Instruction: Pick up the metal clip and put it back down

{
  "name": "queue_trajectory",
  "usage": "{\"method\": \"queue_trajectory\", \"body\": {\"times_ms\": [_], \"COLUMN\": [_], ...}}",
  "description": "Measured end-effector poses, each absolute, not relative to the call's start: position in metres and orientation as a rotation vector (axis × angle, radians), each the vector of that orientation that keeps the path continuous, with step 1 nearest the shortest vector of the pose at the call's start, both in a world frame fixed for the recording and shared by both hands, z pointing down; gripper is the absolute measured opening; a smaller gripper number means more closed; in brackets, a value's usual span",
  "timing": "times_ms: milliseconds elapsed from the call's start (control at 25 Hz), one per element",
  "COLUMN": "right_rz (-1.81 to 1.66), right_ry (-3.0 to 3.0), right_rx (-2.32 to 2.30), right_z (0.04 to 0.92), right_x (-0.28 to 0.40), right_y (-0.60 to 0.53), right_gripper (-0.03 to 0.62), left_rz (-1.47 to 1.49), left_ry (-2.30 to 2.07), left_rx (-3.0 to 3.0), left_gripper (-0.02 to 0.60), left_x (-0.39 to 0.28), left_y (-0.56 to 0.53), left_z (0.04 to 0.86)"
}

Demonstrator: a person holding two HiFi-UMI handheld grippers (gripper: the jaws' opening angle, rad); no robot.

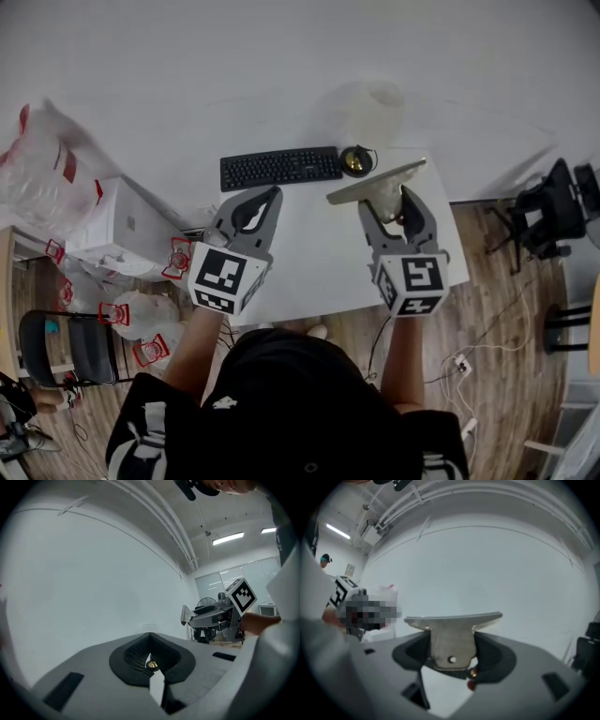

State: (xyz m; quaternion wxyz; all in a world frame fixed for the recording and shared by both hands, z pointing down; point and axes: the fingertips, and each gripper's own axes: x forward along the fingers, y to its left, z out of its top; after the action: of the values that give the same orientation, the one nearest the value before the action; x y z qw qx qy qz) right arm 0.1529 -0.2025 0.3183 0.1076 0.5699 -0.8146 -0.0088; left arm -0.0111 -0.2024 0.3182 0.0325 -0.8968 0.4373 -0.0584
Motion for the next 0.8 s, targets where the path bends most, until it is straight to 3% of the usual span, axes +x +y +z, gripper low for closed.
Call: {"method": "queue_trajectory", "body": {"times_ms": [800], "right_rz": [0.058], "right_ry": [-2.363], "right_rx": [1.497], "right_z": [0.367], "right_x": [0.138], "right_y": [-0.203], "right_gripper": [0.287], "left_rz": [-0.247], "left_ry": [1.371], "left_rx": [-2.813], "left_gripper": [0.021], "left_x": [-0.005], "left_y": [-0.208], "left_z": [0.348]}}
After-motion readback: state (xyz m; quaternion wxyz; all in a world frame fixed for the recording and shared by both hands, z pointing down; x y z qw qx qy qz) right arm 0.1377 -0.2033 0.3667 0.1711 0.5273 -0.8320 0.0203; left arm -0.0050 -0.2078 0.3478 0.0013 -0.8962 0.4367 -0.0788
